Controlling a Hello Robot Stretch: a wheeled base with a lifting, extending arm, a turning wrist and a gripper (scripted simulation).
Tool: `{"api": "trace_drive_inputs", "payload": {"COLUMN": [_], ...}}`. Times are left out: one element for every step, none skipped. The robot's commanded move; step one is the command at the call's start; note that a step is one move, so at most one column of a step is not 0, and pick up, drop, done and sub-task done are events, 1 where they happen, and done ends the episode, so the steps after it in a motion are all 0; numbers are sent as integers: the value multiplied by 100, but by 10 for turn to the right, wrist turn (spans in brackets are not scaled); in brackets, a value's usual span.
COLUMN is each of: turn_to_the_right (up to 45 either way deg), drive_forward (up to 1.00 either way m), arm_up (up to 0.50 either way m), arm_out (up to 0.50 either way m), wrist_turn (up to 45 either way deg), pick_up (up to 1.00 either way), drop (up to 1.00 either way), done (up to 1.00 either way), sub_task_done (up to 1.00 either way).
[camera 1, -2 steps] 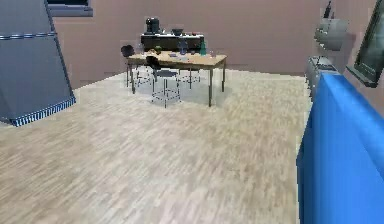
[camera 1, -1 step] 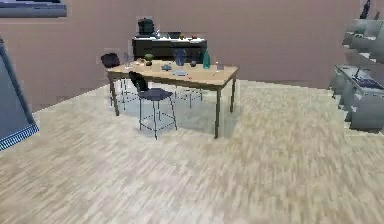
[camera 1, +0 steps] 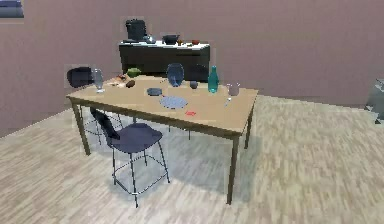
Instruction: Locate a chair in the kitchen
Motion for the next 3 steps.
{"api": "trace_drive_inputs", "payload": {"turn_to_the_right": [0,-270,0], "drive_forward": [60,0,0], "arm_up": [0,0,0], "arm_out": [0,0,0], "wrist_turn": [0,0,0], "pick_up": [0,0,0], "drop": [0,0,0], "done": [0,0,100], "sub_task_done": [0,0,0]}}
